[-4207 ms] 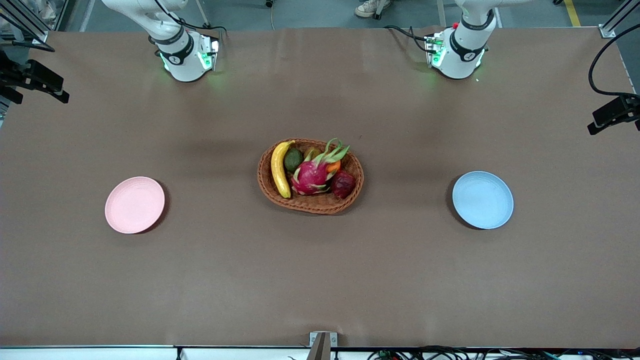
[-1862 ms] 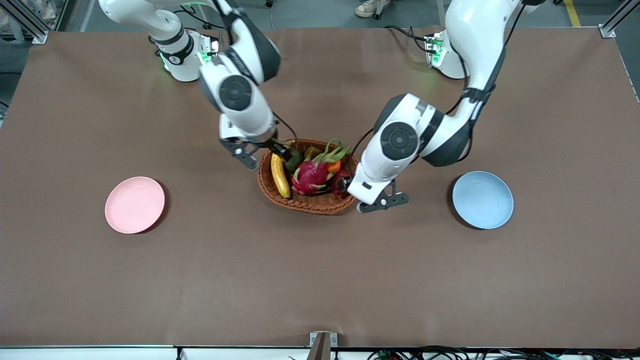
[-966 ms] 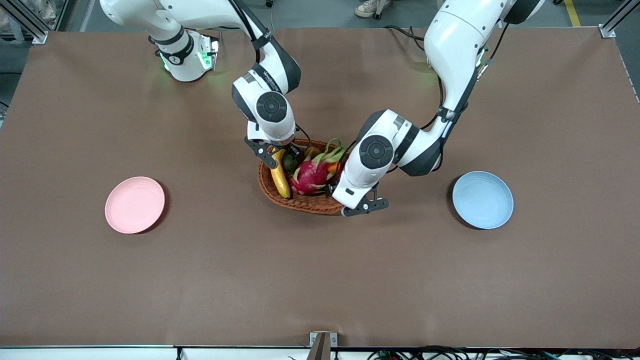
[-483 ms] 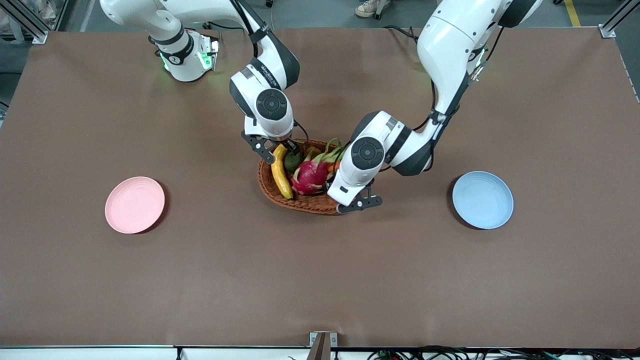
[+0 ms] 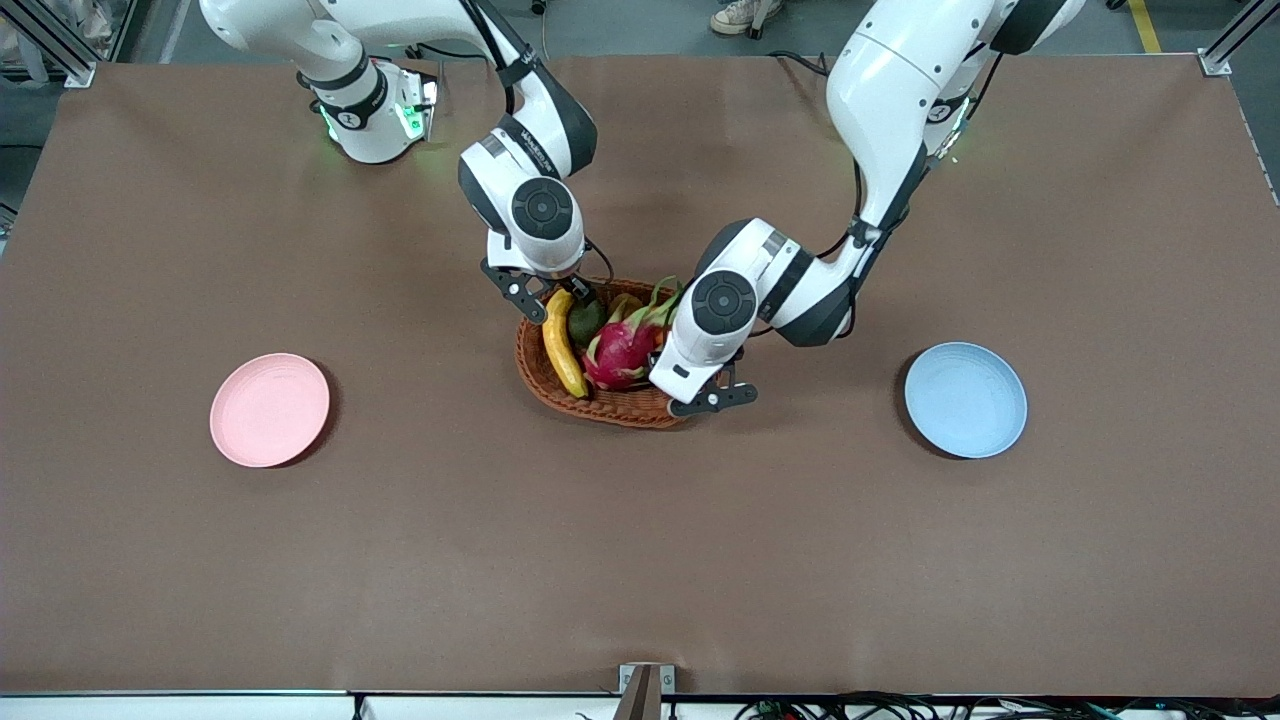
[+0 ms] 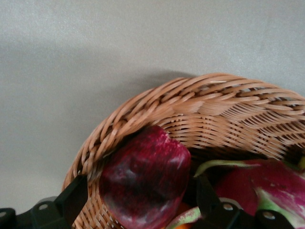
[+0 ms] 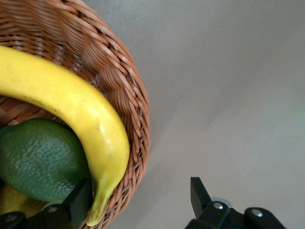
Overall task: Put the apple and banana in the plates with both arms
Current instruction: 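Close the right gripper on the banana while the left gripper grasps the apple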
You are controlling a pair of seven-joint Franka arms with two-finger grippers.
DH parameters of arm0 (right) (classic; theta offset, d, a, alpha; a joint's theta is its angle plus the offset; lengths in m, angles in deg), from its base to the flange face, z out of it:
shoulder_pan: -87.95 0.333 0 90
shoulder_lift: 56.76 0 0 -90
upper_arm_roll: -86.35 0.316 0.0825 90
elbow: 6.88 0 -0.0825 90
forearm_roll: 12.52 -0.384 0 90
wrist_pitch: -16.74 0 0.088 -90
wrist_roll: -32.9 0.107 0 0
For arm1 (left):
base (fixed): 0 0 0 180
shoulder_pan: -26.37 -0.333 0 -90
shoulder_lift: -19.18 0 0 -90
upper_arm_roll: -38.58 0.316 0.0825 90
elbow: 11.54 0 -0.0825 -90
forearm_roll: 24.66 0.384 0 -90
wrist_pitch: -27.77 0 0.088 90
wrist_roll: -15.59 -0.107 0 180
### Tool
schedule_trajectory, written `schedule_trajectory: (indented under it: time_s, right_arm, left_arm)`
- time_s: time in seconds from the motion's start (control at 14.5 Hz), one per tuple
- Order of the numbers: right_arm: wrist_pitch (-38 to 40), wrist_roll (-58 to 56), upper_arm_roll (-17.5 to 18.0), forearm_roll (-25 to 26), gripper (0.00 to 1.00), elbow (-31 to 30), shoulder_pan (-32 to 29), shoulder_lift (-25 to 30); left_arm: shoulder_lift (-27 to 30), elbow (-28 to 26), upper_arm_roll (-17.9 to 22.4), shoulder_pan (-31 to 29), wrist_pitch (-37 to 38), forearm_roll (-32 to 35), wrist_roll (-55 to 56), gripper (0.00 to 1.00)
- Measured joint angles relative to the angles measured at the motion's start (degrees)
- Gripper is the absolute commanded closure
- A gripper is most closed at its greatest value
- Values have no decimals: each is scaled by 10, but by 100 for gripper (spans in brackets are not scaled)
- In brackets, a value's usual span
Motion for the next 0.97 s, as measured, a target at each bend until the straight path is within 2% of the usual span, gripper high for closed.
schedule_trajectory:
  time_s: [0.28, 0.48, 0.62, 0.76, 0.83, 0.97]
  right_arm:
    - [-16, 0, 0, 0, 23, -1, 6, 0]
    - [-20, 0, 0, 0, 35, -1, 6, 0]
    - [-22, 0, 0, 0, 38, -1, 6, 0]
    - [-32, 0, 0, 0, 47, -4, 6, -1]
    - [-38, 0, 0, 0, 57, -6, 6, -2]
    - [-44, 0, 0, 0, 80, -7, 7, -3]
  left_arm:
    - [0, -2, 0, 7, 0, -2, 4, 0]
    - [-2, -4, 0, 7, -5, -2, 4, 0]
    - [-6, -6, 1, 7, -18, -2, 4, 0]
    - [-12, -7, 1, 7, -34, -2, 4, 0]
    - [-15, -7, 1, 8, -39, -2, 4, 2]
    - [-17, -7, 1, 9, -43, -2, 4, 25]
